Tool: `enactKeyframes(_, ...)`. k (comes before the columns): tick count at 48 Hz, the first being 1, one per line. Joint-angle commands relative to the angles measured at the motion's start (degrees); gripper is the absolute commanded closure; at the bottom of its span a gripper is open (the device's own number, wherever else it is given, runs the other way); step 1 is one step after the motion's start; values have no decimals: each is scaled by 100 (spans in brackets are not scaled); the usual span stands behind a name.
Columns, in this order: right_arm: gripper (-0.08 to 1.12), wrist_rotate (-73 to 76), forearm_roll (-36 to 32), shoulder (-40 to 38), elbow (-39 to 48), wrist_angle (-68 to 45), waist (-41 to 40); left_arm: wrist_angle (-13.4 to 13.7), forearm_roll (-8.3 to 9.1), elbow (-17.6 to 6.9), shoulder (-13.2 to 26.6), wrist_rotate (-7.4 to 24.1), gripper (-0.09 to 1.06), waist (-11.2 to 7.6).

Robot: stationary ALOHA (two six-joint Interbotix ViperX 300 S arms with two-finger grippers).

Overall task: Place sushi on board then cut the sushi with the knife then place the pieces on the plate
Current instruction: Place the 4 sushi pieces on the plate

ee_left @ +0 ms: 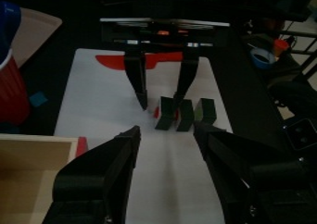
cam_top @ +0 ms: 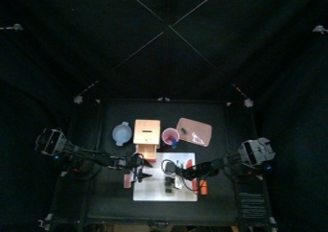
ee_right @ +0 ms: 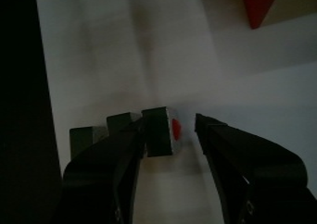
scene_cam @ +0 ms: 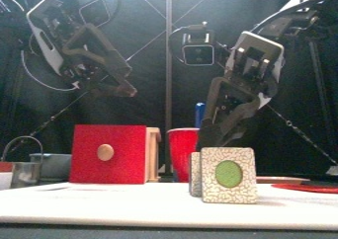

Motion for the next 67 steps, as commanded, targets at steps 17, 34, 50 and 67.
enactKeyframes(17, 22, -9, 9, -246, -158, -9, 26, -53, -53, -44, -44, 0, 11, 0)
enactKeyframes(34, 22, -9, 9, -246, -114, -18, 44, -53, -53, -53, -9, 0, 11, 0)
enactKeyframes(50, 22, -9, 88, -141, -79, -35, 35, -53, -114, -44, -9, -9, 11, -9)
enactKeyframes(67, 23, -9, 88, 123, -114, -35, 18, -53, -149, -26, -9, -9, 11, -9)
